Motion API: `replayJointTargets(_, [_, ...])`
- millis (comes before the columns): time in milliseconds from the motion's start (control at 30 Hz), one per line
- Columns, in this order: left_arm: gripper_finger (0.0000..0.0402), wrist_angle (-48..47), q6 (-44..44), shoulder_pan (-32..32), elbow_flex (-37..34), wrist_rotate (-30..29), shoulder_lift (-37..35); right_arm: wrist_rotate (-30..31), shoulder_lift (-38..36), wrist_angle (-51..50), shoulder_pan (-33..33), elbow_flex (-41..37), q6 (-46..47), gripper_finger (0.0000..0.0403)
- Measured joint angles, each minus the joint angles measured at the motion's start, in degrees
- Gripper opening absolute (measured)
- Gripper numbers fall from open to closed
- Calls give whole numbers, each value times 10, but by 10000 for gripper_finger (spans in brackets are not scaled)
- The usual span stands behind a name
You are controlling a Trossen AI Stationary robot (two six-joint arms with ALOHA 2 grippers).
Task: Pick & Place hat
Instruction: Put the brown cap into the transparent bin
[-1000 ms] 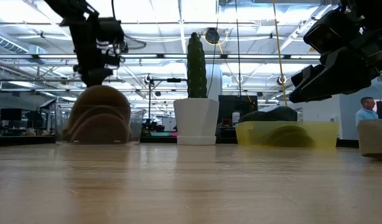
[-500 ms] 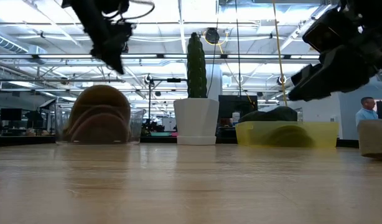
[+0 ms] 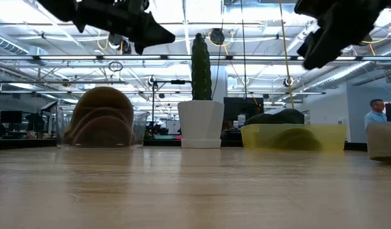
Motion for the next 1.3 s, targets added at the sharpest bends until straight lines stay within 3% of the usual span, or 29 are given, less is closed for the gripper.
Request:
replayJointTargets(133, [26, 39, 25, 1, -40, 24, 0, -42, 7, -86, 23, 29, 53, 100])
replayJointTargets(500, [26, 32, 20, 1, -46, 157, -38, -94, 64, -204, 129, 30, 214, 100])
replayJointTargets(667, [26, 31, 17, -7, -46, 158, -64, -135, 80, -243, 162, 30, 273, 112])
replayJointTargets(1000, [26, -38, 26, -11, -45, 142, -97, -151, 81, -211, 209, 12, 370, 198])
replayJointTargets(1300, [26, -74, -2, -15, -46, 129, -66, -150, 79, -124, 240, -86, 459, 187])
